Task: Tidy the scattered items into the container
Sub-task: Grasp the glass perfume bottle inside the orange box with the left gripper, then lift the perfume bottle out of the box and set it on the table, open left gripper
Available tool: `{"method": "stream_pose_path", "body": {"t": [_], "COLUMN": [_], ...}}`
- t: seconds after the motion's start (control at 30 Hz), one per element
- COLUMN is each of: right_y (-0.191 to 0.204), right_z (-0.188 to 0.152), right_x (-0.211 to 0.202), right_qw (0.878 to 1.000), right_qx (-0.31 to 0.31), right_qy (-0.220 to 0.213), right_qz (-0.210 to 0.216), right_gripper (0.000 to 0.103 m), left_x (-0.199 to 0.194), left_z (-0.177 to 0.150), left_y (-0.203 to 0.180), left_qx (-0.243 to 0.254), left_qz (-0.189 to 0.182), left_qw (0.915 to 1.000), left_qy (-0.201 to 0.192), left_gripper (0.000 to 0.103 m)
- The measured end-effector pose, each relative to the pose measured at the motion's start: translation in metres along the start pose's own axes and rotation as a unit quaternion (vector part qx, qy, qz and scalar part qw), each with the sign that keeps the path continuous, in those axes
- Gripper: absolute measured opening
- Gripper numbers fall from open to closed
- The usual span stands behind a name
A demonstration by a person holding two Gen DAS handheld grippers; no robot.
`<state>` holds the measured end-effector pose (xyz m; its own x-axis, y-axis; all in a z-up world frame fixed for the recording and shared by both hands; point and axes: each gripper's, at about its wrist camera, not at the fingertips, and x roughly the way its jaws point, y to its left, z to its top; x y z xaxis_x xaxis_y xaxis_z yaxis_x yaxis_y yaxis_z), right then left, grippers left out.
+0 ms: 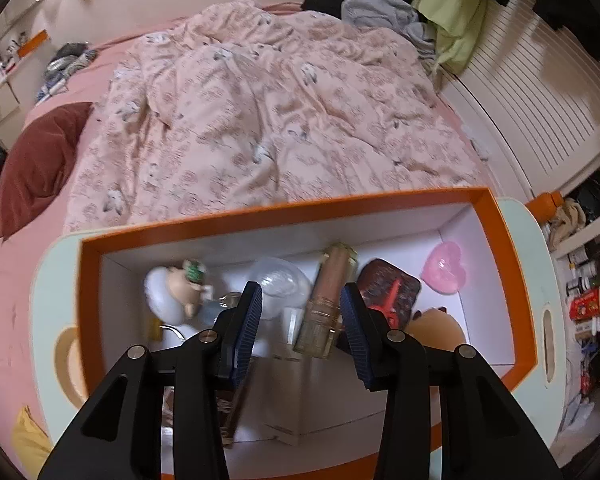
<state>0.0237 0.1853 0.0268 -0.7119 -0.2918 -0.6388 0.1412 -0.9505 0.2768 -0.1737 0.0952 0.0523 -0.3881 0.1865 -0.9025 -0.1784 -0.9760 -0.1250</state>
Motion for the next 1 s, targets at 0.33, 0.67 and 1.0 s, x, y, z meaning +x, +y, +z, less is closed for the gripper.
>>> {"method": "stream_pose_path", "body": {"t": [0.33, 0.67, 1.0], "right_y": [-0.004, -0.011, -0.013], "right_z": [0.001, 0.002, 0.001], "right_x": [0.003, 0.004, 0.007], "right_qw": [1.000, 1.000, 1.000], "right_qx": [0.013, 0.024, 0.026], "right_qy": [0.004, 0.005, 0.007], "right_qz": [0.006, 0.015, 0.016], "right_gripper": [0.057, 0.058, 0.060], "left_x": [0.026, 0.028, -0.075], "left_z": [0.007, 0.011, 0.009], "left_y": [-0.022, -0.018, -0.014], "left_qx": [0.041, 0.041, 0.042], "left_qz": [0.035, 0.035, -0.048], "left_qw": [0.9976, 0.9977, 0.9961], "left_qy": [0.044, 0.041, -0.061], "left_gripper": [0.021, 0.018, 0.018]}}
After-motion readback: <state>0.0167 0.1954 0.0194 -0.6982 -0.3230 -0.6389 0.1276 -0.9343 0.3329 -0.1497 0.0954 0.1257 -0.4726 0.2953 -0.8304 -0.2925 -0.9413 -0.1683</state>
